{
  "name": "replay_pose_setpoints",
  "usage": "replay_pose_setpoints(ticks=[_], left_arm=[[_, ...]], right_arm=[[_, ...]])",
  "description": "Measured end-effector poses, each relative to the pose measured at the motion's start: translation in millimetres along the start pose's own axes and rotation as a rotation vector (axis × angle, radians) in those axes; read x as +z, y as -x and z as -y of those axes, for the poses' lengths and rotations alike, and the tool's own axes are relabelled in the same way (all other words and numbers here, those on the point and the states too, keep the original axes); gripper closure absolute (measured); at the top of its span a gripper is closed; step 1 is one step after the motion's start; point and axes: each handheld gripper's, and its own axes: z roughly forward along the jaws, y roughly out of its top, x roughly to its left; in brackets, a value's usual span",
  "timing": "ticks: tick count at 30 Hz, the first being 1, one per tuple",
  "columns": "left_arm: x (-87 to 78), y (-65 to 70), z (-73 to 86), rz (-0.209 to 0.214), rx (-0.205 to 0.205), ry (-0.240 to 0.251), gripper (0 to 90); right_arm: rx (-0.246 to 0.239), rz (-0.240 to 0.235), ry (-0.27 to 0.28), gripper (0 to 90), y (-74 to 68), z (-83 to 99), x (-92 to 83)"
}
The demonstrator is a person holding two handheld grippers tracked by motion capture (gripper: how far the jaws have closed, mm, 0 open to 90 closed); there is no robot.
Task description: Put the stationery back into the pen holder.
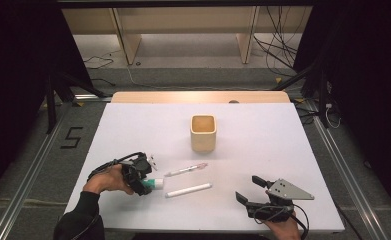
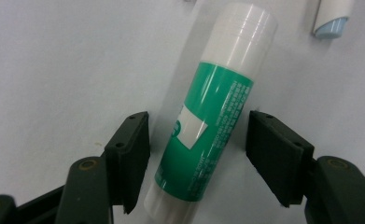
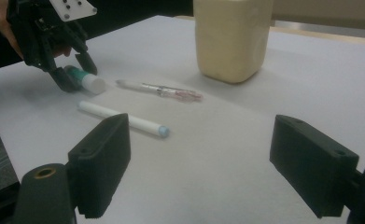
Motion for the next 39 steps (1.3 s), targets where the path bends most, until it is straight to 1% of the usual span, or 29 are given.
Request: replay_pose_setpoints(ticks=[2,4,5,7,9,10,11,12,13,14,15,16,17,19,21,27,33,34,35,37,38,39], left_arm=[[0.0,-0.3,0.1,0.001,-0.001,0.002,39.5],[0.0,-0.9,0.1,0.006,-0.016,0.005,42.1],[0.0,-0.9,0.1,0.006,-0.016,0.005,43.0],[-0.9,-2.8,0.5,0.006,-0.005,-0.003,44.1],[-1.1,-1.9,0.7,0.006,-0.005,-0.003,47.1],[-1.5,-1.7,0.4,0.006,0.008,-0.011,49.6],[-1.5,-1.7,0.4,0.006,0.008,-0.011,50.2],[-1.9,-1.8,0.2,0.005,0.018,-0.017,50.2],[-2.1,0.5,0.2,0.004,0.037,-0.011,52.5],[-2.5,1.4,-0.1,0.000,0.063,-0.015,54.0],[-2.5,1.4,-0.1,0.000,0.063,-0.015,55.9],[-2.6,2.8,-0.3,0.001,0.080,-0.014,55.9],[-2.5,4.4,-0.5,-0.002,0.089,-0.013,58.5],[-3.0,5.6,-1.3,-0.010,0.121,-0.021,60.0],[-2.7,7.7,-1.3,-0.010,0.141,-0.015,61.4],[-3.3,9.8,-0.8,-0.007,0.181,-0.012,64.0],[-3.7,9.4,0.0,-0.003,0.173,-0.009,65.0],[-3.7,8.8,0.0,0.001,0.165,-0.005,65.2],[-3.6,8.0,0.3,0.006,0.157,-0.001,65.2],[-4.1,5.6,1.1,0.012,0.115,0.014,65.3],[-5.1,4.8,1.2,0.012,0.105,0.021,65.4],[-6.5,4.5,1.2,0.011,0.090,0.040,65.4]], right_arm=[[0.000,0.000,0.000,21.0,-0.1,0.0,0.0],[0.002,0.001,0.001,21.1,0.3,0.0,-0.1],[0.002,0.001,0.001,21.1,0.3,0.0,-0.1],[0.002,0.001,0.001,21.0,0.5,0.0,-0.1],[0.002,0.001,0.001,21.1,0.3,-0.1,-0.1],[0.001,0.001,0.001,21.1,0.1,-0.1,0.0],[0.000,0.000,0.000,21.1,0.0,-0.1,0.0],[0.000,0.000,0.000,21.1,0.0,-0.1,0.0],[0.000,0.000,0.000,21.2,-0.1,-0.1,-0.1],[0.000,-0.001,0.002,21.3,0.0,-0.1,-0.1],[0.001,-0.001,0.003,21.3,0.0,-0.1,-0.2],[0.001,-0.001,0.003,21.3,0.0,-0.1,-0.2],[0.003,0.000,0.001,21.3,0.3,-0.1,0.0],[0.001,-0.001,-0.001,21.4,0.2,0.0,0.2],[0.000,-0.002,-0.002,21.4,-0.1,0.0,0.1],[0.000,-0.001,-0.002,21.4,0.0,0.0,0.0],[0.000,-0.002,-0.002,21.4,-0.1,0.0,0.4],[0.001,-0.002,-0.003,21.4,0.0,0.0,0.2],[0.002,-0.001,-0.002,21.4,0.0,0.0,0.2],[0.003,-0.001,-0.002,21.5,0.1,0.0,0.3],[0.004,-0.001,-0.002,21.4,0.0,0.0,0.3],[0.004,-0.001,-0.002,21.4,0.1,0.0,0.3]])
